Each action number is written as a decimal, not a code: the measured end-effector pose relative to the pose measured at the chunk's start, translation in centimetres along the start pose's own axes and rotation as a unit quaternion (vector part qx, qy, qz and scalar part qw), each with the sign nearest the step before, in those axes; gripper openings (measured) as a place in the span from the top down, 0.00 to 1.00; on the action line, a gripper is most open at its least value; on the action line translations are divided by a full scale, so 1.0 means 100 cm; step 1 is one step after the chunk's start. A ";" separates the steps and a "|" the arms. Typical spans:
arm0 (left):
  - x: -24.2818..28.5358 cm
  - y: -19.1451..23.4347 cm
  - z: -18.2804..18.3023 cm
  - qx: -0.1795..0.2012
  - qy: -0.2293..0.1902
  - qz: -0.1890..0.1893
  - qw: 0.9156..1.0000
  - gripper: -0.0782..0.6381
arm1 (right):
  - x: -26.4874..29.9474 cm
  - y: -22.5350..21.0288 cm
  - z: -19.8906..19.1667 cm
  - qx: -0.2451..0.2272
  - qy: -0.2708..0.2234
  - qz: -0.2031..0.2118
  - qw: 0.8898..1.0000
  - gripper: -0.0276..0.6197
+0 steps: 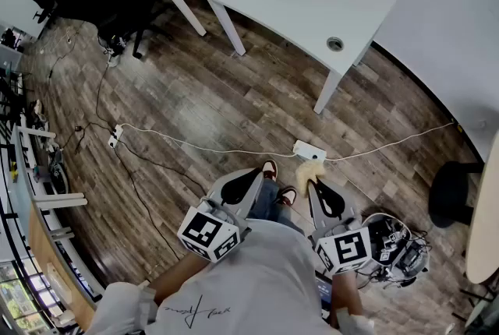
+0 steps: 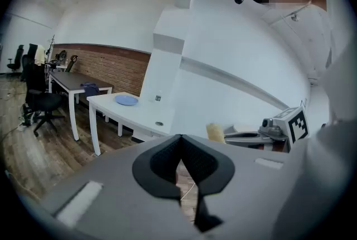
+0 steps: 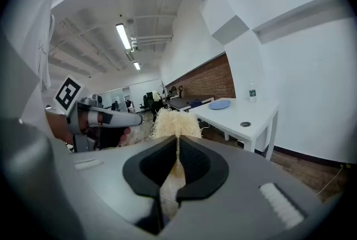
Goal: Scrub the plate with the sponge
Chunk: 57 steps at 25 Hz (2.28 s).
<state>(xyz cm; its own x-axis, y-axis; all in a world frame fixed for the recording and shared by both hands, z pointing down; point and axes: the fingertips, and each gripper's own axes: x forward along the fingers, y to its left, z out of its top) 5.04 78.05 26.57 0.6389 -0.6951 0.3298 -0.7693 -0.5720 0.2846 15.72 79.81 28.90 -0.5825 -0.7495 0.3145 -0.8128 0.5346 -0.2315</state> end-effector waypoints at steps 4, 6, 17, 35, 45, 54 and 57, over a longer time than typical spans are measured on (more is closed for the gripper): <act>-0.006 0.015 -0.004 -0.007 -0.001 0.008 1.000 0.86 | 0.012 0.000 0.008 -0.015 0.003 -0.004 1.000 0.93; -0.007 0.027 -0.004 -0.015 -0.003 0.021 1.000 0.86 | 0.020 0.001 0.010 -0.021 0.005 0.001 1.000 0.93; -0.006 0.098 0.018 -0.047 -0.028 0.040 0.998 0.86 | 0.077 0.011 0.041 0.019 0.006 0.020 1.000 0.92; 0.003 0.280 0.105 -0.028 -0.077 0.021 0.996 0.87 | 0.250 0.057 0.119 -0.035 0.007 -0.012 0.999 0.92; 0.021 0.346 0.115 -0.027 -0.064 0.043 0.997 0.87 | 0.306 0.048 0.120 -0.005 0.027 -0.027 0.999 0.92; 0.090 0.382 0.145 -0.026 -0.046 0.032 0.998 0.88 | 0.363 -0.018 0.145 0.020 0.020 -0.042 0.999 0.91; 0.123 0.396 0.163 -0.022 -0.046 0.030 0.998 0.88 | 0.388 -0.050 0.158 0.028 0.018 -0.039 0.999 0.91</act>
<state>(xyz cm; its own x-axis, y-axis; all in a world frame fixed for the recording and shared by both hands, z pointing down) -17.68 39.74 27.21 0.5873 -0.7653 0.2635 -0.8031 -0.5106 0.3071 -2.75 41.91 27.70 -0.5177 -0.7729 0.3668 -0.8550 0.4515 -0.2553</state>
